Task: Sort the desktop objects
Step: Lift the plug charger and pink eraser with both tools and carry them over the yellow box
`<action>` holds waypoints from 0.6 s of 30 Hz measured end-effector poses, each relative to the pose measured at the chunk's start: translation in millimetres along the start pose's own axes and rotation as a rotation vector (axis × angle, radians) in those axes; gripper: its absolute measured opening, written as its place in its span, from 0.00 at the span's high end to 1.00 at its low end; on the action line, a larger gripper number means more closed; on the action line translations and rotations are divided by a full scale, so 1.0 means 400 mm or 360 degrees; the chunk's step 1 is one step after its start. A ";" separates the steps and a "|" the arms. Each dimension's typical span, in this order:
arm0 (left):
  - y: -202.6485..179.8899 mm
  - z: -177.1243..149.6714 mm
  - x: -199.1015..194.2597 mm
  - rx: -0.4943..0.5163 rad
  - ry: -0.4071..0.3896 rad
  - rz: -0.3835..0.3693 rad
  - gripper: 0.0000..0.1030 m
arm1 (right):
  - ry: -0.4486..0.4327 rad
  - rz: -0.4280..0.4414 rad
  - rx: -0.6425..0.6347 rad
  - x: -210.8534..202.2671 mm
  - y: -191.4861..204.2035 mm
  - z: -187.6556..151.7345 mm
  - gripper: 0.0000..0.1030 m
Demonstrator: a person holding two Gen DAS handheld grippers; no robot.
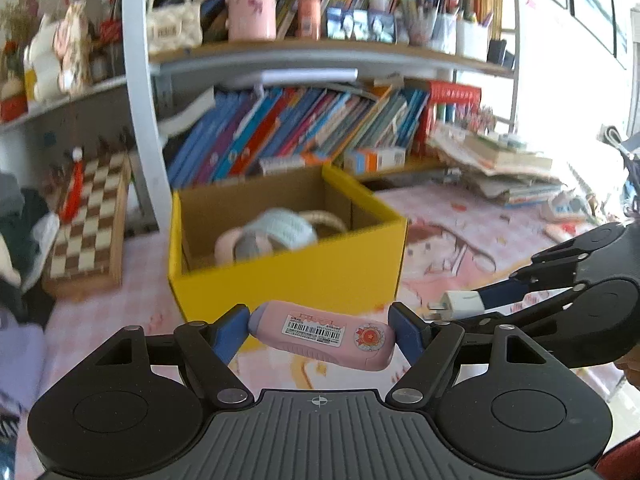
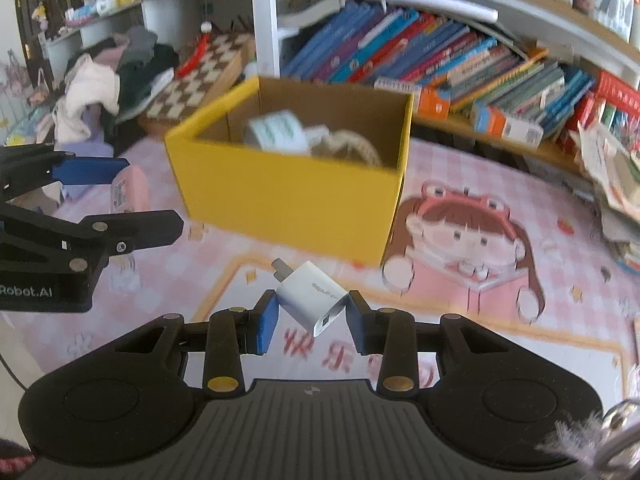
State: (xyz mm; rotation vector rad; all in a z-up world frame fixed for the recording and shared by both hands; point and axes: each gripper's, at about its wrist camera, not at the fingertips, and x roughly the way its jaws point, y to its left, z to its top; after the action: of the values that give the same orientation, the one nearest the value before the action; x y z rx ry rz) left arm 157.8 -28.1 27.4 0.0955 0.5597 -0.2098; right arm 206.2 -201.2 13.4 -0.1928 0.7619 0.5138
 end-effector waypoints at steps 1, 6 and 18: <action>0.000 0.011 -0.002 0.0008 -0.0020 0.0004 0.25 | -0.0016 0.0002 -0.0008 -0.003 -0.002 0.012 0.66; 0.010 0.064 -0.007 0.0045 -0.0107 0.0042 0.25 | -0.0106 0.0014 -0.0056 -0.017 -0.015 0.077 0.66; 0.053 0.171 0.019 0.0118 -0.0230 0.0203 0.25 | -0.0310 0.0009 -0.0219 -0.009 -0.059 0.252 0.66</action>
State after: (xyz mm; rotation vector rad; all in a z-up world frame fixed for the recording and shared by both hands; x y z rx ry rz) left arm 204.0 -18.8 81.7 0.1857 0.4005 -0.1119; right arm 277.5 -188.0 87.6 -0.2642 0.5380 0.5815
